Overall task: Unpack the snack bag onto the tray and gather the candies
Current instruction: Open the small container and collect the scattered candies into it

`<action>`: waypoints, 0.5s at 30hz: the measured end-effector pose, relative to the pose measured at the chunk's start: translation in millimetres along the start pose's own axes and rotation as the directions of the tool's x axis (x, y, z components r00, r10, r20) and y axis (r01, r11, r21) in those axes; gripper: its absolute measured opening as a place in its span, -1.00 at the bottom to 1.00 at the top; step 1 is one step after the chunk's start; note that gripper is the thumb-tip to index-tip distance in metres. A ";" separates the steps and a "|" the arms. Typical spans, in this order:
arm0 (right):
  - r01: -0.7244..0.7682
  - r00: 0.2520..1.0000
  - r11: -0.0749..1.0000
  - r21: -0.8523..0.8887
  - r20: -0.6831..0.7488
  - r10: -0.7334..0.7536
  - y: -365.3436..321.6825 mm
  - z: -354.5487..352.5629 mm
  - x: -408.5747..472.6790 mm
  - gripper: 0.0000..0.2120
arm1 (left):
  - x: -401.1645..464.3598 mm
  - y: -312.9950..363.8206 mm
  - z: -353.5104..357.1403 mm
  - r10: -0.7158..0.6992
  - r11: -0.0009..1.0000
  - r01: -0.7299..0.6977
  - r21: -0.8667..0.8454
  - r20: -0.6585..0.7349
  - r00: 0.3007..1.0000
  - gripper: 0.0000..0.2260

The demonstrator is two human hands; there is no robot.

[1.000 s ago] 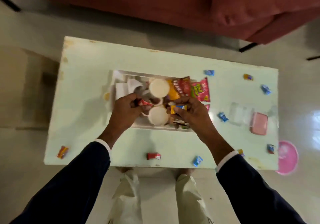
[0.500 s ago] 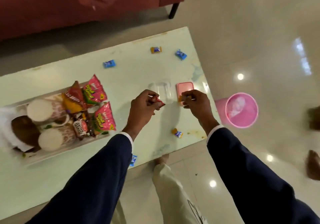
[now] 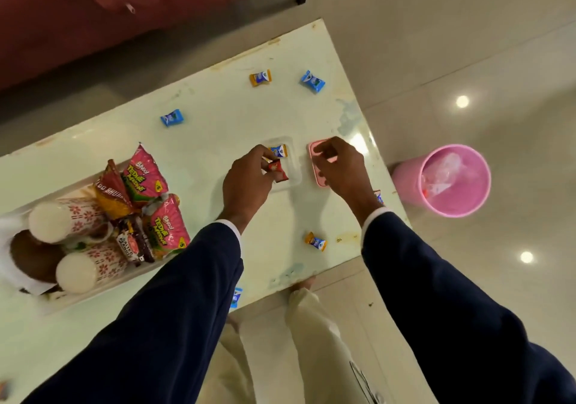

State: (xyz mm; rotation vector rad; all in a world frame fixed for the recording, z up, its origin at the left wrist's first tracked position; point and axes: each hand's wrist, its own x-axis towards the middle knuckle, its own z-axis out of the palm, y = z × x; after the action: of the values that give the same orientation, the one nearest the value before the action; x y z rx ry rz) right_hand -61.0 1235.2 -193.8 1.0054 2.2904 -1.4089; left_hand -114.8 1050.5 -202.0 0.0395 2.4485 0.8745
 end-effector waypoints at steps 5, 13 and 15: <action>-0.018 0.999 0.998 -0.061 0.041 0.021 17.3 -4.7 -23.4 -0.86 | 2.6 -1.9 -7.6 0.099 0.989 -0.090 0.120 -0.075 0.992 -0.54; 0.126 0.972 0.992 0.008 0.198 -0.125 -39.0 62.3 -62.7 -0.87 | -55.2 -58.9 -48.7 0.183 0.983 -0.183 0.013 -0.134 0.974 -0.83; 0.193 0.938 0.981 -0.008 0.296 -0.182 -61.3 95.0 -80.5 -0.87 | -80.4 -85.1 -68.1 0.207 0.978 -0.206 0.019 -0.147 0.967 -0.81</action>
State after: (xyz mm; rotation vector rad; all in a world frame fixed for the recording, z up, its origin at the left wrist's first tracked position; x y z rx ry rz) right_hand -56.3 1102.1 -154.6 0.5325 2.2240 -1.4684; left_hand -67.1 927.7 -170.4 0.2435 2.6193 0.9938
